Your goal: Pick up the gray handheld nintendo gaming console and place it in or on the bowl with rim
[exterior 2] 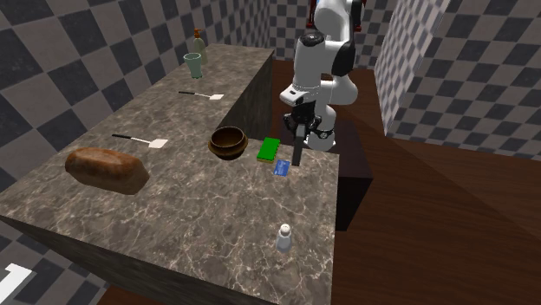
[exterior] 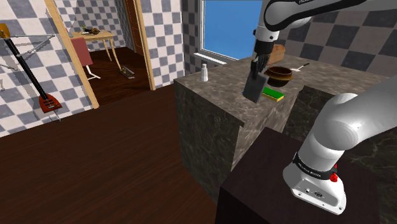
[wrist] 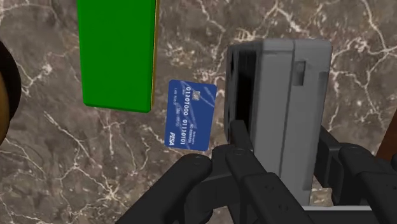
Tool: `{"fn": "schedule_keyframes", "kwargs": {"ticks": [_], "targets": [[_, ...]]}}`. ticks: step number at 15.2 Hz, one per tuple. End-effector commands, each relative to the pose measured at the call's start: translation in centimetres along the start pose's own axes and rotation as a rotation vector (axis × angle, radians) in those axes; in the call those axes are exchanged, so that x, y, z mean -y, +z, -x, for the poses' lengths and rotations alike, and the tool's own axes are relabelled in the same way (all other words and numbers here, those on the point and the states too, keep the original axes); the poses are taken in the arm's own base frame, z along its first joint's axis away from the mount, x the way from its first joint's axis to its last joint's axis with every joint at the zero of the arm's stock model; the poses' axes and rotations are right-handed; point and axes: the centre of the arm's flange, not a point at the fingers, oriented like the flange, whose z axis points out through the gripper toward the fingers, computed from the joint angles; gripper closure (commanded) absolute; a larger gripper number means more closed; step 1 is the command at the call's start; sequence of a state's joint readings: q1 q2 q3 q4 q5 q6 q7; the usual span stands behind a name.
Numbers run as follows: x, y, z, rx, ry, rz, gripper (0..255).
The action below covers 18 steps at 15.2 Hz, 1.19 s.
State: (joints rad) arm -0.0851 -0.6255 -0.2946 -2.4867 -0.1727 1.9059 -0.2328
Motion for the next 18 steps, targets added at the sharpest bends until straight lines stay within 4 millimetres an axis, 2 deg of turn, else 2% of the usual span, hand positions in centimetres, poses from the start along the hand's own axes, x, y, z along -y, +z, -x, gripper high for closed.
{"fn": "schedule_keyframes", "kwargs": {"ticks": [1,18], "targets": [[-0.1,-1.0,-0.1,0.001,-0.001,0.002,255],[-0.1,-10.0,-0.3,0.001,-0.001,0.002,255]]}}
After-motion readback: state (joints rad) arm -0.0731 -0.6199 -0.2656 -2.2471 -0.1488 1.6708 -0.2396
